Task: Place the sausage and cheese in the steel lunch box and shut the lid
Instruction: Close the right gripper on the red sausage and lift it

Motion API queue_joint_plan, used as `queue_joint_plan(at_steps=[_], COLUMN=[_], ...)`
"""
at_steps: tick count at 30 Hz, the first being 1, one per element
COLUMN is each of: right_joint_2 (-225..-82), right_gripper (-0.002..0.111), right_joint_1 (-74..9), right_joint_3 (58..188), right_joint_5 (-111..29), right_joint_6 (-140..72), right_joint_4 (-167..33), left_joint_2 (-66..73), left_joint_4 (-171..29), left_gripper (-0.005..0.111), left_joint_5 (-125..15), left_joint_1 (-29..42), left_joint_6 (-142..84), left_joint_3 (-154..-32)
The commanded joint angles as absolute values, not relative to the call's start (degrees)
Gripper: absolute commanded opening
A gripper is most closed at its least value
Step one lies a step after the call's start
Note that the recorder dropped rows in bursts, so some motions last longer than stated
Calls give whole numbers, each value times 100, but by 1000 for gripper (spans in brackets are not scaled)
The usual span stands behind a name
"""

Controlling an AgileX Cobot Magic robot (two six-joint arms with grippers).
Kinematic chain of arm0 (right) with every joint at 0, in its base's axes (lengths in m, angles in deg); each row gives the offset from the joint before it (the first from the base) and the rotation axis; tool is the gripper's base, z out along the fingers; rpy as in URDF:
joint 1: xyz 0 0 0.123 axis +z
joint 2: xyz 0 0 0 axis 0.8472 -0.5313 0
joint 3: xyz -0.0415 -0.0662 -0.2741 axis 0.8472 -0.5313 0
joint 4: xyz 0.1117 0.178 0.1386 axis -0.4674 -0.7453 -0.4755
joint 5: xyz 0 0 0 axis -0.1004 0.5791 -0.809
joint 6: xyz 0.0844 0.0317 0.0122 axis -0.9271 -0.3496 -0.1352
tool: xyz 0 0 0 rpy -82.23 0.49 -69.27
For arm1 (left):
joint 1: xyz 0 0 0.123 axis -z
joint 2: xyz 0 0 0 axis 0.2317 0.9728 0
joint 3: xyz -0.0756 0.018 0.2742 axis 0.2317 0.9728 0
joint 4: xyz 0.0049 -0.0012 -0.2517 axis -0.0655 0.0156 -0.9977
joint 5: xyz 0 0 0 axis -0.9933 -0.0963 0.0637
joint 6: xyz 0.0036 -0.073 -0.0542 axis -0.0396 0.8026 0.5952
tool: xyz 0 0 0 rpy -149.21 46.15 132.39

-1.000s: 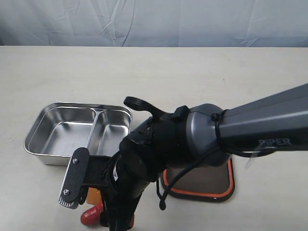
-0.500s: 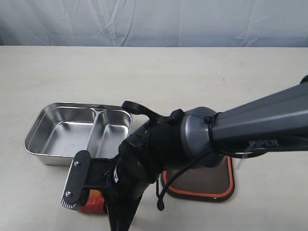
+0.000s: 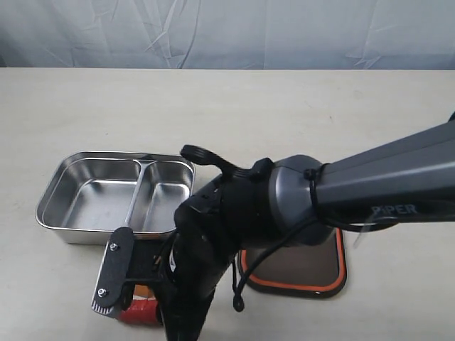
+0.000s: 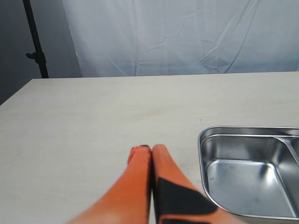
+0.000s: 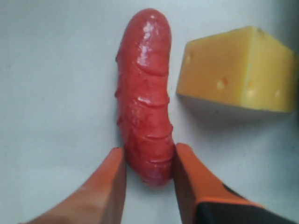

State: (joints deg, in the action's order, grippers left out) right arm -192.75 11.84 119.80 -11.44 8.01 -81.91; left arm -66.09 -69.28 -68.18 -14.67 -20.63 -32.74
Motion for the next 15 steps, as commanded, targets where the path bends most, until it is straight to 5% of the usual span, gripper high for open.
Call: queue_joint_plan(at_steps=[1, 15], right_joint_2=[-18929, -18346], right_gripper=[-1, -1], right_joint_1=[1188, 1188], right_joint_3=[11951, 11951], right_joint_5=[-977, -1883], right_joint_6=[1032, 1021], right_joint_4=[-8371, -8465], left_joint_2=[-6639, -6639], left_joint_4=[-6927, -6927], left_gripper=[0, 0], left_joint_5=[-6833, -6833], left_joint_1=[-1503, -1503], left_joint_6=[-2065, -2065], left_joint_3=[-3247, -3247])
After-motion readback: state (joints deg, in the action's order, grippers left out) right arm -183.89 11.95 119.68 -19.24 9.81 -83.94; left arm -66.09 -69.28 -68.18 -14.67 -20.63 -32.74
